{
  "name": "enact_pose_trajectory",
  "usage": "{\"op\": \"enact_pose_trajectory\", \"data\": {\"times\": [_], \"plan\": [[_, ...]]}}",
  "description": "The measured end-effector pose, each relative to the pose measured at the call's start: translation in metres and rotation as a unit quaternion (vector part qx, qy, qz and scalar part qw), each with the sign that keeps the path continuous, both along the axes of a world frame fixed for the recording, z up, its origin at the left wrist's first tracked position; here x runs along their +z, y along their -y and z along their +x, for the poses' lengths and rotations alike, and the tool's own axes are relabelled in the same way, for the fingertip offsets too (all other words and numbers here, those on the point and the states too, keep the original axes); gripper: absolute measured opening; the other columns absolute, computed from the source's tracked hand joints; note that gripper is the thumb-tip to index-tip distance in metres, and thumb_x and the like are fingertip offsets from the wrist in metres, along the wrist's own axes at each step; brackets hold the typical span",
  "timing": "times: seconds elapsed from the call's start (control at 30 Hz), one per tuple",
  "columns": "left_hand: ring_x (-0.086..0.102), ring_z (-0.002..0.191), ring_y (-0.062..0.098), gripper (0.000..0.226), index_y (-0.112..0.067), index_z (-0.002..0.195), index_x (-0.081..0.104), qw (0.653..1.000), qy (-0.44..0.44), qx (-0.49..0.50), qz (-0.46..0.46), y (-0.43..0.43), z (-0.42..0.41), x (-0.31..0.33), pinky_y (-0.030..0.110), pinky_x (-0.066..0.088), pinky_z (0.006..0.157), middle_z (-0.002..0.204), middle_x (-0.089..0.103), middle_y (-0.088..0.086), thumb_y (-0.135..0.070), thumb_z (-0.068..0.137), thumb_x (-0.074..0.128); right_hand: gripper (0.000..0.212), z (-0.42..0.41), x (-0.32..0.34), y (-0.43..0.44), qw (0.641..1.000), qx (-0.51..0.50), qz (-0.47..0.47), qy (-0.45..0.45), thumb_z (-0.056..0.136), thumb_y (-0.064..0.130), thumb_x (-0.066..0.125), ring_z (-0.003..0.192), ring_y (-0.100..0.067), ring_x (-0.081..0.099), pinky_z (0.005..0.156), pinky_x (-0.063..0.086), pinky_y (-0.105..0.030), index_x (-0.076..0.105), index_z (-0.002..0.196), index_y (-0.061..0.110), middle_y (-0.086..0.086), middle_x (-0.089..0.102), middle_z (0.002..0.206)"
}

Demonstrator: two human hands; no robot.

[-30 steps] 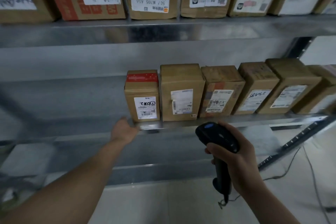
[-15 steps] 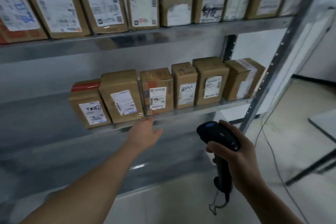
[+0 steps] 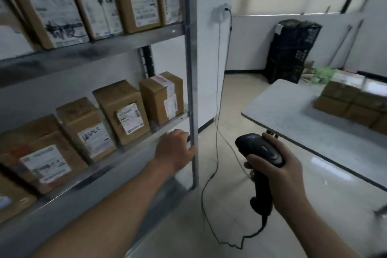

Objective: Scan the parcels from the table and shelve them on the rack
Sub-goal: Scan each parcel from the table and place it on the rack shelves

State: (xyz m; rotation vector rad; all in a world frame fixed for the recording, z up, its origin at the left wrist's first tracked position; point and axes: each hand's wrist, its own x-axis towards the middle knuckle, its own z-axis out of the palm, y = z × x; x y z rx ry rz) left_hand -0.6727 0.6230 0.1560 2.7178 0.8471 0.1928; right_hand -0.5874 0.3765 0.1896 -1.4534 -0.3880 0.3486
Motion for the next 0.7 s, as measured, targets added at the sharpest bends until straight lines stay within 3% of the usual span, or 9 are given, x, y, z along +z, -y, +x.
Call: {"op": "enact_pose_trajectory", "data": {"times": [0.17, 0.27, 0.37, 0.5, 0.7], "plan": [[0.055, 0.124, 0.026, 0.059, -0.013, 0.138, 0.054, 0.996, 0.018, -0.083, -0.002, 0.014, 0.121, -0.004, 0.037, 0.048, 0.100, 0.140, 0.055, 0.006, -0.053, 0.095, 0.054, 0.058, 0.065, 0.004, 0.029, 0.994, -0.109, -0.018, 0.004, 0.070, 0.004, 0.086, 0.081, -0.043, 0.071, 0.065, 0.060, -0.049, 0.067, 0.116, 0.034, -0.009, 0.073, 0.107], [0.056, 0.122, 0.026, 0.057, -0.013, 0.136, 0.056, 0.988, 0.017, -0.151, 0.012, 0.029, 0.184, -0.002, 0.036, 0.048, 0.098, 0.138, 0.057, 0.007, -0.052, 0.095, 0.055, 0.062, 0.097, 0.006, 0.043, 0.985, -0.172, -0.013, 0.000, 0.068, 0.011, 0.087, 0.086, -0.040, 0.072, 0.061, 0.059, -0.042, 0.066, 0.121, 0.034, -0.006, 0.072, 0.110], [0.056, 0.121, 0.027, 0.054, -0.012, 0.132, 0.058, 0.979, 0.023, -0.203, 0.007, 0.046, 0.237, -0.002, 0.036, 0.048, 0.097, 0.135, 0.059, 0.008, -0.050, 0.095, 0.056, 0.056, 0.120, 0.007, 0.059, 0.974, -0.224, -0.012, -0.003, 0.078, 0.001, 0.082, 0.084, -0.039, 0.073, 0.062, 0.058, -0.042, 0.065, 0.118, 0.035, -0.007, 0.073, 0.107], [0.057, 0.118, 0.026, 0.050, -0.010, 0.127, 0.060, 0.968, 0.022, -0.250, -0.013, 0.074, 0.291, -0.001, 0.036, 0.048, 0.095, 0.130, 0.060, 0.008, -0.049, 0.095, 0.057, 0.064, 0.143, 0.011, 0.080, 0.959, -0.284, -0.007, -0.011, 0.064, 0.016, 0.087, 0.081, -0.035, 0.074, 0.060, 0.058, -0.040, 0.066, 0.122, 0.032, -0.007, 0.074, 0.106], [0.057, 0.121, 0.025, 0.052, -0.009, 0.132, 0.059, 0.958, 0.035, -0.285, -0.012, 0.112, 0.364, 0.002, 0.036, 0.047, 0.096, 0.135, 0.059, 0.008, -0.047, 0.096, 0.057, 0.057, 0.199, 0.013, 0.117, 0.946, -0.323, -0.001, -0.006, 0.080, 0.000, 0.079, 0.078, -0.033, 0.075, 0.062, 0.058, -0.043, 0.063, 0.126, 0.028, -0.010, 0.072, 0.110]]}}
